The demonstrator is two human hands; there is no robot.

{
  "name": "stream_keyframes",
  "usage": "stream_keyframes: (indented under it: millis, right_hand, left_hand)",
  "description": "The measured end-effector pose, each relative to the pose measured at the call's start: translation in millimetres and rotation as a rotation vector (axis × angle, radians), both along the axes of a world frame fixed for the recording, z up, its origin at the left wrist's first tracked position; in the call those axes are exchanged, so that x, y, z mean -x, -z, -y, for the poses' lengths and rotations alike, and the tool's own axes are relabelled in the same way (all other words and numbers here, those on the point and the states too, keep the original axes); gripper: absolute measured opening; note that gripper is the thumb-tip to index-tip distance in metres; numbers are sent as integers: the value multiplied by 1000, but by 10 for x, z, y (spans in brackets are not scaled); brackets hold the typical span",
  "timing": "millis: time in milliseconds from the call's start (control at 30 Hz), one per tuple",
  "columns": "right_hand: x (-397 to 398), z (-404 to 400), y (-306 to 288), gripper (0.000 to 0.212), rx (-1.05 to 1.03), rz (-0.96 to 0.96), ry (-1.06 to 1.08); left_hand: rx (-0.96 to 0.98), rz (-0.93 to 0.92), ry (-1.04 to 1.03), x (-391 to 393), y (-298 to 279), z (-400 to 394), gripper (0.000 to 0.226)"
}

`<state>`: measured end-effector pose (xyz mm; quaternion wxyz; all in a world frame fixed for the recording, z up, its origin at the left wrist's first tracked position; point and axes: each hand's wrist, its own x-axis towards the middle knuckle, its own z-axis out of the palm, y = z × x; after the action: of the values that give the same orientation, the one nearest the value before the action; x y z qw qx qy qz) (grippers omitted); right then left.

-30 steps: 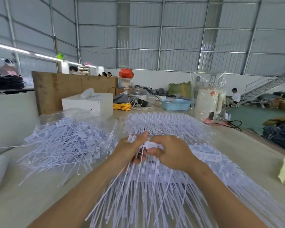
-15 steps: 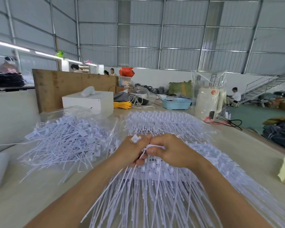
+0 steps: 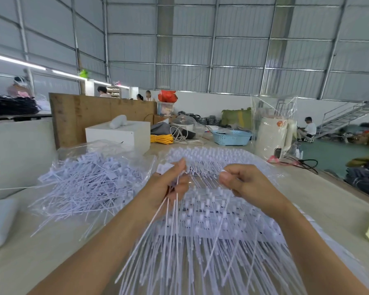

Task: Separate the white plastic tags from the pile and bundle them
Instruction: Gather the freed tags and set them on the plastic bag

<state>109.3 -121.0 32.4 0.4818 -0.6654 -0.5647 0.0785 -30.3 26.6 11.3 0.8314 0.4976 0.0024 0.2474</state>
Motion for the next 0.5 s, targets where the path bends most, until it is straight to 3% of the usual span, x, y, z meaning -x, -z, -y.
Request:
stream_keyframes:
  millis: [100, 233, 367, 500]
  right_hand:
    - [86, -46, 7, 14, 118, 30, -149]
    - [128, -105, 32, 14, 196, 192, -129]
    - [138, -105, 52, 28, 149, -20, -148]
    - [192, -143, 76, 35, 137, -56, -176]
  left_hand:
    - [-145, -67, -92, -50, 54, 55, 16]
    - [-337, -226, -126, -109, 161, 152, 38]
    - [-322, -264, -185, -119, 176, 153, 44]
    - [-394, -283, -224, -123, 228, 184, 43]
